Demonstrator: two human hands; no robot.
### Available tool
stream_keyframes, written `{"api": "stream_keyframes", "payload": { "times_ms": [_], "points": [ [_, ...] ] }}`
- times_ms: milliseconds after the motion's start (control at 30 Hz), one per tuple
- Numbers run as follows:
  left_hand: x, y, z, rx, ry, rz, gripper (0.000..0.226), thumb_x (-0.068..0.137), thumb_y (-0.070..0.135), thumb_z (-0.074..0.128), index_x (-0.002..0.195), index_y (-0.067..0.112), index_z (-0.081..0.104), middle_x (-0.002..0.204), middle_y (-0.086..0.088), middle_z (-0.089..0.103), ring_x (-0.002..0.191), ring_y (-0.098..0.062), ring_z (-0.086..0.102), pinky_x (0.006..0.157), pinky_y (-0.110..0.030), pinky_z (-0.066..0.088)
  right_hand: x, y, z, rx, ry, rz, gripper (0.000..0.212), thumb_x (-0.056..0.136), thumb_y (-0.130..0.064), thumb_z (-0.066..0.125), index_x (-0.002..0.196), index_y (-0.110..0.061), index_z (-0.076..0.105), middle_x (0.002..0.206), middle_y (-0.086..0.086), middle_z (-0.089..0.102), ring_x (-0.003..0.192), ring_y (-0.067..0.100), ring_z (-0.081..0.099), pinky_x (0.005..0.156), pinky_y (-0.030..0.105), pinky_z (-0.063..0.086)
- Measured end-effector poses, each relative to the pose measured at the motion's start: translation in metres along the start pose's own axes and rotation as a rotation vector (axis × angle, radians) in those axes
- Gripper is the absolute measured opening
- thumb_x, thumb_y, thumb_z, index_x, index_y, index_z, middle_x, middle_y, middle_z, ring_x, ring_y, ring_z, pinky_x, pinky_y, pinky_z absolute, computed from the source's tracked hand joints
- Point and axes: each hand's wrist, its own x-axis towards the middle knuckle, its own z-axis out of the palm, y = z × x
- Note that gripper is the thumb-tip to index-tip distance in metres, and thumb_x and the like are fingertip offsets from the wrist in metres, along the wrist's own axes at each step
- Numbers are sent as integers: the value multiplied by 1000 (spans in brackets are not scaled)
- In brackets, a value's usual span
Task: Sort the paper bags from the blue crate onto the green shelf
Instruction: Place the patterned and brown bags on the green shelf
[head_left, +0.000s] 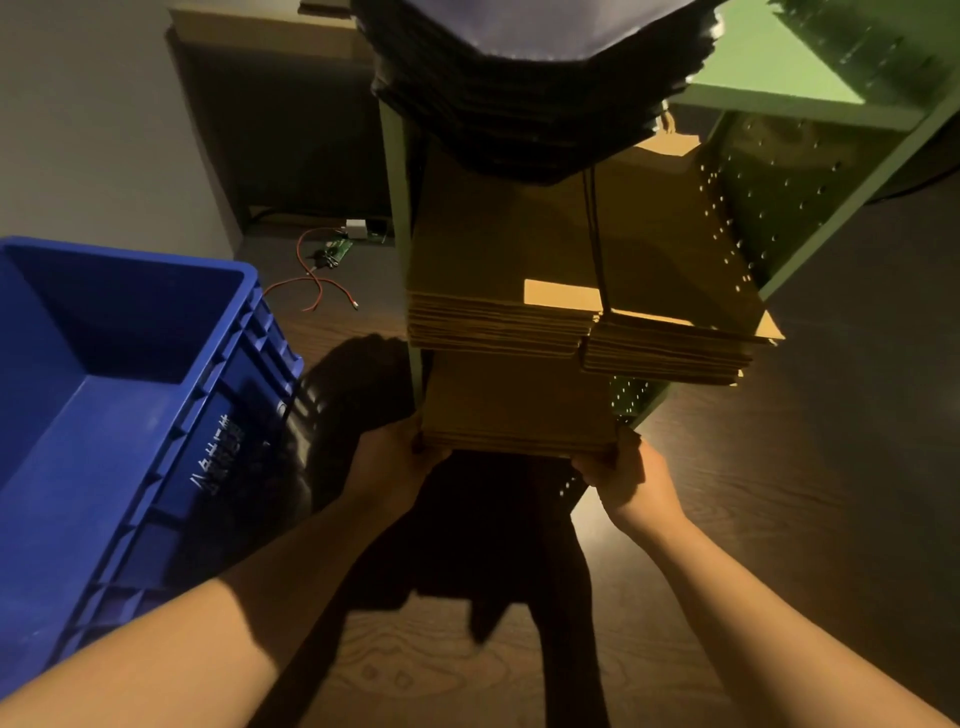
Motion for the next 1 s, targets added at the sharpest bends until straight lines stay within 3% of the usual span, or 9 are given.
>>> {"api": "stream_keyframes", "payload": {
  "times_ms": [67,167,333,433,567,667,767,867,1000],
  "points": [
    [1,2,1,-51,2,-20,5,97,17,69,96,22,70,69,12,63,65,8,61,60,-4,40,1,-2,1,-29,20,-3,12,99,-17,62,95,-28,60,86,-13,63,79,2,60,62,15,43],
    [3,1,2,-108,26,-45,24,96,17,70,84,37,65,69,6,67,61,9,61,57,-6,42,5,0,2,-42,29,8,9,99,-19,62,96,-28,62,87,-11,65,80,8,63,61,16,42],
    [7,5,0,-151,16,-84,16,98,19,68,92,34,67,73,1,70,66,-6,65,54,-8,45,8,1,4,7,55,7,11,98,-19,63,100,-30,62,90,-11,65,86,13,64,62,15,41],
    [6,4,-1,-120,17,-53,17,98,21,68,89,34,65,74,5,68,68,-2,63,57,-7,44,8,2,5,34,20,12,13,98,-22,64,110,-27,63,99,-9,67,93,15,65,67,17,45],
    [1,4,-3,-74,-1,17,25,95,24,73,110,39,60,87,21,65,77,11,59,66,-5,42,6,3,4,17,-19,-6,21,98,-23,65,119,-23,62,100,-10,67,88,6,63,66,11,43],
    [2,3,-5,-99,13,-1,20,98,21,69,110,36,62,84,11,68,76,0,65,64,-7,44,5,1,4,-18,0,-11,8,101,-18,59,108,-21,61,88,-13,63,80,0,60,61,10,40],
    [4,1,-5,-137,-16,-43,18,98,20,69,109,34,64,88,7,69,78,-8,67,68,-14,45,4,1,5,-2,21,-15,9,102,-18,58,106,-25,58,88,-14,61,80,1,60,64,16,44],
    [3,0,-7,-67,-2,-2,28,97,24,70,124,33,65,93,17,66,81,2,63,79,-21,50,4,4,6,39,20,-8,11,101,-22,60,110,-27,59,93,-14,64,85,7,65,75,30,56],
    [-3,6,-9,-91,108,52,67,93,25,74,152,39,45,115,18,56,91,12,54,82,1,37,-1,4,3,81,32,-54,29,98,-41,61,127,-34,58,106,-17,69,93,3,66,80,23,54]
  ]
}}
